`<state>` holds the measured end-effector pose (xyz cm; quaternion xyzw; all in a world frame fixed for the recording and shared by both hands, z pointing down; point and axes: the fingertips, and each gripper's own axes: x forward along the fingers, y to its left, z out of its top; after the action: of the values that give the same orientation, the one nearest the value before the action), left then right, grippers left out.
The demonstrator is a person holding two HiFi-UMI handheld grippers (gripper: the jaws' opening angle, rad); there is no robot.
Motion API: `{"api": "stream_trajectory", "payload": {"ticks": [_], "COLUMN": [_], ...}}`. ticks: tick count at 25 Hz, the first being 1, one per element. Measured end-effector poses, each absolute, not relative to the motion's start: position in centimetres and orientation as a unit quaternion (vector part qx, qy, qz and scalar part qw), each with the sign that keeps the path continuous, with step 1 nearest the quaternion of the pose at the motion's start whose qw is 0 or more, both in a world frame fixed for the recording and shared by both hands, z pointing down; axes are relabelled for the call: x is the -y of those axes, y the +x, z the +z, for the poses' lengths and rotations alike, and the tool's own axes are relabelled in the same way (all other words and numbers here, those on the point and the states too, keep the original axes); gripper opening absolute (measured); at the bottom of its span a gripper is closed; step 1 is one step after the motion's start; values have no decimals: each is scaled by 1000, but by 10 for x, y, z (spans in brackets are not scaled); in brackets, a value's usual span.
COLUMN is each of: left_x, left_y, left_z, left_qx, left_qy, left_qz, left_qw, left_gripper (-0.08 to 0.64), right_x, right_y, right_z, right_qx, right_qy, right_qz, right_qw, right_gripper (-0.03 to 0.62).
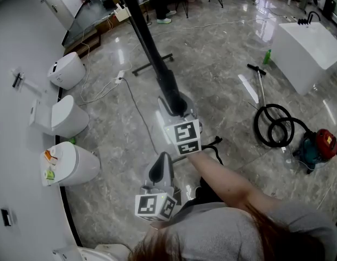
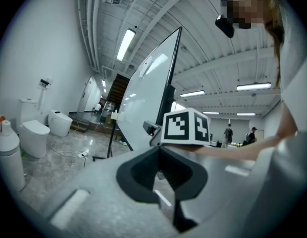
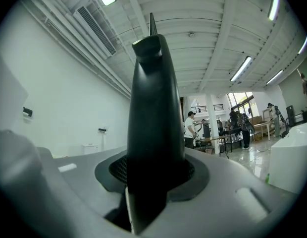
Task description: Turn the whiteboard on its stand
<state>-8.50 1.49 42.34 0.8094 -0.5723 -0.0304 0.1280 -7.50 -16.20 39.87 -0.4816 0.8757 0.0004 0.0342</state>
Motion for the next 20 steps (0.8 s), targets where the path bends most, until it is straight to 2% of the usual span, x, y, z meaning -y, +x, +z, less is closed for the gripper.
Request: {"api": "stream_trajectory", "payload": {"ticks": [20], "left_x": [-78], "left_y": [-38], "left_z": [418], "left_qx": [589], "left_qy": [798], "left_qz": [-37], "left_qw": [120], "left_gripper": [-3], "right_x": [68], "right_y": [-49], "right_z": [401], "right_qx": [-891], "right_qy": [-451], "right_qz": [-19], "right_qw": [51], "right_gripper": [153]}}
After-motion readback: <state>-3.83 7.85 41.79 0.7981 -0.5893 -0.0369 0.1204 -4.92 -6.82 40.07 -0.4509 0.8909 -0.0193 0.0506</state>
